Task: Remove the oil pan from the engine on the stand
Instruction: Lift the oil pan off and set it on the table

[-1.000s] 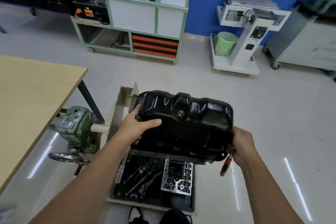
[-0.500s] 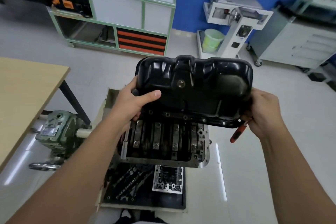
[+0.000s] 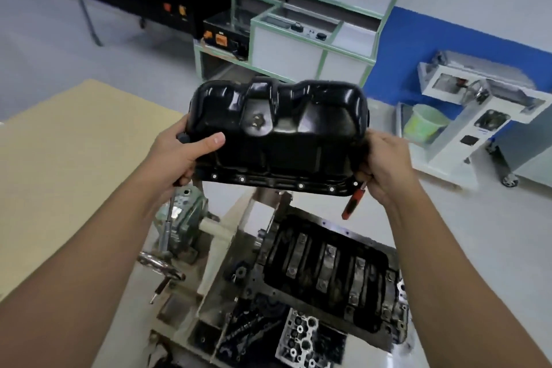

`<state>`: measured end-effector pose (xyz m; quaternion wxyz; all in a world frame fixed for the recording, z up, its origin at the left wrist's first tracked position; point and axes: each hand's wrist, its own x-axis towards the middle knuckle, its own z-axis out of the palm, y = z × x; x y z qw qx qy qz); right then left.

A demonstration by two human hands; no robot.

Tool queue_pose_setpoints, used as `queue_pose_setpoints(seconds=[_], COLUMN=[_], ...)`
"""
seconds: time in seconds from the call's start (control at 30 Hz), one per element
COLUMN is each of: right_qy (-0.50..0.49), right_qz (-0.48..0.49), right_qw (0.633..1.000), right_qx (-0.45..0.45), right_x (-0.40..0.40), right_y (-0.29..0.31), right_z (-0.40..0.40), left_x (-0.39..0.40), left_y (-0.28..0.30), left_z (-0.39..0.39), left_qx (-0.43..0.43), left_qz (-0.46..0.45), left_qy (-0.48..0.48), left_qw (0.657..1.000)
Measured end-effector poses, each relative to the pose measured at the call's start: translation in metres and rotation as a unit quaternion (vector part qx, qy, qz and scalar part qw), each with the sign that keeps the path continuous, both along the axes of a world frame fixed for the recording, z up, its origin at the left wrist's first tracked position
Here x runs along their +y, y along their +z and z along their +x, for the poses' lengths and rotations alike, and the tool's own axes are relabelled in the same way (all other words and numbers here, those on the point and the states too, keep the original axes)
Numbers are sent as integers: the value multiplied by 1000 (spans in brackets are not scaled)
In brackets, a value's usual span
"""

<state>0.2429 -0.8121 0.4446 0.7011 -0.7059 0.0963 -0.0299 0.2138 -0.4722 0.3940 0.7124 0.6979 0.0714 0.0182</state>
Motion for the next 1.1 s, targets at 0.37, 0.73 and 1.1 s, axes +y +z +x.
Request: queue_pose_setpoints(seconds=[0.37, 0.73, 1.1], right_qy=[185, 270, 242], right_qz=[-21, -39, -39], right_qw=[980, 941, 930], right_qx=[77, 201, 274], right_x=[306, 513, 553], right_y=[-78, -220, -289], right_z=[86, 111, 132], left_x=[275, 448, 493], left_y=[-58, -161, -223], left_z=[-50, -83, -46], left_qx=[73, 148, 186], left_qz=[-9, -7, -14], left_qy=[176, 259, 230], left_qw=[982, 954, 955])
